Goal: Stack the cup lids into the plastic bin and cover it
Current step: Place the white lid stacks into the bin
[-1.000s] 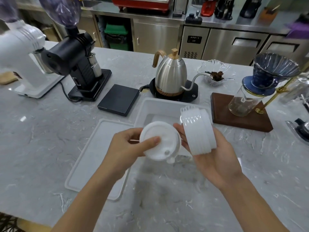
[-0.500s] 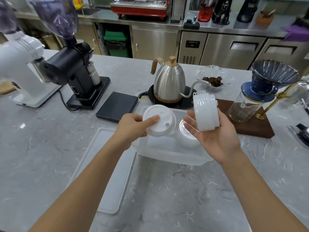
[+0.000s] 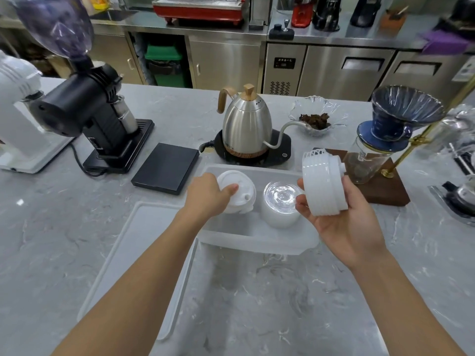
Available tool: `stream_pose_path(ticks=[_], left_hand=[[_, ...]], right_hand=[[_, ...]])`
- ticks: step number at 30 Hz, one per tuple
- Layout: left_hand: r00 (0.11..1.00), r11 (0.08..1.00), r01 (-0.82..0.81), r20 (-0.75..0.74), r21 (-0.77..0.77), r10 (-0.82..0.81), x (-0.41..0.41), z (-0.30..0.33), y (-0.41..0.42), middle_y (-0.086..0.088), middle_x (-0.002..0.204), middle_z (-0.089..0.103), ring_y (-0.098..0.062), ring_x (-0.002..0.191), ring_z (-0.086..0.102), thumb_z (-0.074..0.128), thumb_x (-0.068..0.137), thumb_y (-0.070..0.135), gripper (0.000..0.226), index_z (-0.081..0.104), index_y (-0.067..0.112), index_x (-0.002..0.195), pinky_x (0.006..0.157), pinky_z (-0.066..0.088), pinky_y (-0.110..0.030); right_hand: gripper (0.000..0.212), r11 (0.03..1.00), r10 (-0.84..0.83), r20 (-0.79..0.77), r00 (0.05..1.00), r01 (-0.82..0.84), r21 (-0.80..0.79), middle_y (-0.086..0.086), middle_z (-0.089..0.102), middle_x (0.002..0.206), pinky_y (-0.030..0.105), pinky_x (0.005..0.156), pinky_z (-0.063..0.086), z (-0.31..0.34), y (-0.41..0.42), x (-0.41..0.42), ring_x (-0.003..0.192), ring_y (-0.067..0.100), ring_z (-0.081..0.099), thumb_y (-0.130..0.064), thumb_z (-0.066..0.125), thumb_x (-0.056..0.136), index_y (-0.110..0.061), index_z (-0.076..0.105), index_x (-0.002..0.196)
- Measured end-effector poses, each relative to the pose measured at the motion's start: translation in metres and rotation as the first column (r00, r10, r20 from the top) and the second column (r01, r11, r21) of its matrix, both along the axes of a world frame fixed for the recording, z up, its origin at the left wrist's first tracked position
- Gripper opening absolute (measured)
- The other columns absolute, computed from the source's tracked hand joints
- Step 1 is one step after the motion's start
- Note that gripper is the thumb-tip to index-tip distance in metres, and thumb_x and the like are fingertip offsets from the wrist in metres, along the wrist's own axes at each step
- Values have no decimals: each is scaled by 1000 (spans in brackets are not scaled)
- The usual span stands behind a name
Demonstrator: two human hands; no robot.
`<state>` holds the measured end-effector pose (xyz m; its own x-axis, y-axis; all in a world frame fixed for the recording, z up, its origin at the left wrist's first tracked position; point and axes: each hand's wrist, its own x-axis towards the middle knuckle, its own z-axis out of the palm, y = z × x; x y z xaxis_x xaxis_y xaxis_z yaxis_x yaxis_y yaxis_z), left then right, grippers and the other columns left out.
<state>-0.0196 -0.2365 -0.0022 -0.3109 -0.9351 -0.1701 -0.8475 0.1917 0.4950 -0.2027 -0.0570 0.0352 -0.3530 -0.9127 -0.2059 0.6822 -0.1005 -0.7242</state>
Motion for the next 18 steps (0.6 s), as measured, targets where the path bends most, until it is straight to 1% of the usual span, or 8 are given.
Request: stream_pose_path(ticks=[1, 2, 6, 10, 12, 15, 17, 18], left_hand=[[1000, 1000, 5, 5, 15, -5, -2, -2, -1, -8, 88, 55, -32, 88, 60, 60, 93, 54, 51, 56, 4, 96, 62, 38, -33], [1000, 999, 9, 4, 33, -9, -4, -4, -3, -8, 90, 55, -31, 88, 59, 59, 94, 54, 50, 55, 4, 98, 65, 38, -33], [1000, 997, 9, -1, 72, -9, -9, -10, -5, -8, 93, 55, -27, 84, 52, 58, 96, 50, 43, 47, 9, 93, 65, 36, -33], [1000, 995, 0, -9, 101, 1, -11, -15, -7, -9, 99, 56, -27, 87, 51, 54, 98, 50, 42, 48, 9, 97, 70, 38, -34], [1000, 994, -5, -17, 110, 7, -12, -18, -7, -14, 107, 61, -28, 88, 50, 52, 99, 50, 47, 54, 4, 106, 72, 39, -35], [999, 992, -24, -35, 125, 28, -12, -21, -6, -20, 122, 63, -33, 99, 56, 50, 100, 50, 55, 54, -1, 121, 75, 39, -35], [999, 991, -26, -33, 133, 30, -13, -22, -7, -21, 125, 62, -36, 108, 59, 50, 100, 50, 56, 52, -1, 124, 76, 39, -35], [999, 990, -25, -32, 136, 29, -13, -22, -7, -20, 125, 62, -36, 109, 58, 50, 100, 49, 56, 51, 0, 125, 76, 39, -36]], right_hand=[[52, 1000, 0, 1, 1000, 0, 0, 14, 69, 119, 40, 85, 61, 0, 1, -1, 94, 25, 67, -44, 48, 95, -15, 62, 136], [52, 1000, 0, 6, 1000, 0, 3, 15, 68, 120, 40, 85, 61, -1, 3, -1, 95, 25, 66, -44, 47, 96, -15, 61, 137], [51, 1000, -7, 32, 999, 6, 23, 15, 65, 122, 40, 84, 60, -5, 6, -2, 92, 25, 66, -42, 42, 101, -13, 57, 141], [56, 1000, -9, 26, 1000, 8, 23, 14, 68, 120, 41, 85, 59, -6, 8, 0, 92, 25, 67, -44, 49, 93, -14, 58, 139], [54, 1000, -6, 18, 1000, 6, 19, 14, 68, 120, 41, 86, 59, -7, 10, 0, 92, 24, 67, -45, 50, 91, -15, 63, 135], [49, 1000, -8, 9, 1000, 7, 12, 13, 69, 118, 40, 86, 59, -7, 11, 0, 92, 23, 68, -44, 50, 92, -18, 67, 130], [50, 1000, -11, 16, 1000, 11, 10, 13, 69, 119, 40, 85, 59, -7, 12, 0, 92, 23, 68, -44, 50, 92, -18, 66, 132], [50, 1000, -13, 19, 1000, 13, 10, 13, 69, 120, 40, 85, 60, -7, 13, -1, 93, 22, 69, -44, 50, 92, -18, 66, 132]])
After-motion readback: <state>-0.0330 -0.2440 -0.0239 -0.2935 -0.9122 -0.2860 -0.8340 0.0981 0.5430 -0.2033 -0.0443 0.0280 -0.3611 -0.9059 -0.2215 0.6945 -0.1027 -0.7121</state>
